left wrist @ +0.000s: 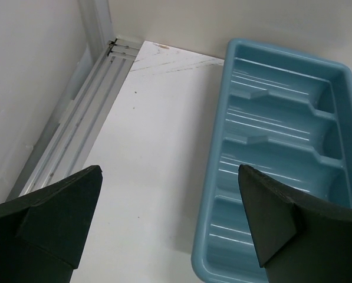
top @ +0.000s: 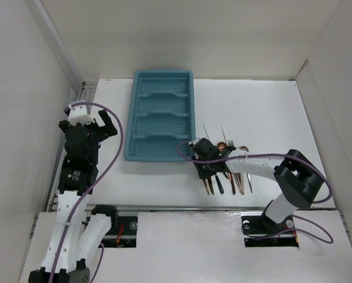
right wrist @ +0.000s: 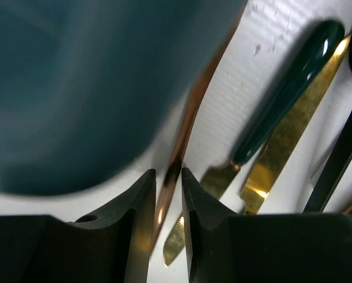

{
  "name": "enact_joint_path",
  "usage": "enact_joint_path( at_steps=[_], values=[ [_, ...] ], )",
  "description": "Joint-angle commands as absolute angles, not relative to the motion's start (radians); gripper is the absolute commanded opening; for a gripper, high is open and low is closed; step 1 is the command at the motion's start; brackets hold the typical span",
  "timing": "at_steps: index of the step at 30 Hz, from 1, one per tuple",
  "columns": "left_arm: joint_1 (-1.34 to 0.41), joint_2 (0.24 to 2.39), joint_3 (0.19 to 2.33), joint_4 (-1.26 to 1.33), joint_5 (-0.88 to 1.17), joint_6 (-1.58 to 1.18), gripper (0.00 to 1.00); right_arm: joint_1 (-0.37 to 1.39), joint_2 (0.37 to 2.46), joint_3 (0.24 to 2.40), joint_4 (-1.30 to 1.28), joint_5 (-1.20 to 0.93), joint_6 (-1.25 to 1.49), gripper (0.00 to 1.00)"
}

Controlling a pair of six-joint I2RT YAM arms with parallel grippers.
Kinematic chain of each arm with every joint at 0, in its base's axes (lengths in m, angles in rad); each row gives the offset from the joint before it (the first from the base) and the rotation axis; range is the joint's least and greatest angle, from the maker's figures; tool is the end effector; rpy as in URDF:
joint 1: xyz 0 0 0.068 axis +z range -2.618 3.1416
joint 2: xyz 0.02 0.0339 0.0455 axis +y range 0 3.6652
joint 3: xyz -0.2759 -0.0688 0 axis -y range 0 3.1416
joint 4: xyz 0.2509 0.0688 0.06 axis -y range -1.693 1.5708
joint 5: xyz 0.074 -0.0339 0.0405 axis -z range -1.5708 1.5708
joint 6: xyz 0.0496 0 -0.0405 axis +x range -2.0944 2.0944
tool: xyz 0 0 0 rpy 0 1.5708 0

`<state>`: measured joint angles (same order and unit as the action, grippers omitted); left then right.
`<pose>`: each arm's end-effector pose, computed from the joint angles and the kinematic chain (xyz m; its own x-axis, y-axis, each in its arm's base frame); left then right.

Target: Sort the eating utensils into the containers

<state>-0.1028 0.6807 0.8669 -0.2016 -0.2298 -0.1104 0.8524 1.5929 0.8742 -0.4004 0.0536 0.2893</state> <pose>0.1636 -0.0055 0.3907 -0.0013 -0.1077 -0.9942 -0.1275 0.9861 -0.1067 0.2050 0.2304 0.1582 -0.7776 -0.4567 -0.4321 -0.5369 0.8400 0.0783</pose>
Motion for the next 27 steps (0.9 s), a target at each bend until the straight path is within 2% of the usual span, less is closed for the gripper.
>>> enact_joint_path(
  at_steps=[1, 3, 5, 6, 7, 12, 22, 27],
  values=[
    [-0.098, 0.664, 0.914, -0.187, -0.259, -0.110, 1.00, 0.862, 1.677, 0.891, -0.434, 0.100, 0.333, 0.29],
    [-0.098, 0.664, 0.914, -0.187, -0.268, -0.101, 1.00, 0.862, 1.696, 0.902, -0.446, 0.110, 0.333, 0.28],
    [-0.098, 0.664, 0.914, -0.187, -0.268, -0.101, 1.00, 0.862, 1.707, 0.902, -0.459, 0.130, 0.362, 0.22],
    [-0.098, 0.664, 0.914, -0.187, -0.278, -0.091, 1.00, 0.862, 1.707, 0.902, -0.484, 0.143, 0.374, 0.02],
    [-0.098, 0.664, 0.914, -0.187, -0.278, -0.091, 1.00, 0.862, 1.707, 0.902, -0.498, 0.159, 0.409, 0.00],
    [-0.098, 0.664, 0.905, -0.187, -0.296, -0.081, 1.00, 0.862, 1.637, 0.923, -0.548, 0.236, 0.442, 0.00],
    [-0.098, 0.673, 0.905, -0.160, -0.296, -0.072, 1.00, 0.862, 1.367, 0.996, -0.779, 0.325, 0.506, 0.00],
    [-0.098, 0.692, 0.896, -0.141, -0.296, -0.072, 1.00, 0.850, 1.331, 1.136, -0.850, 0.442, 0.479, 0.00]
  ],
)
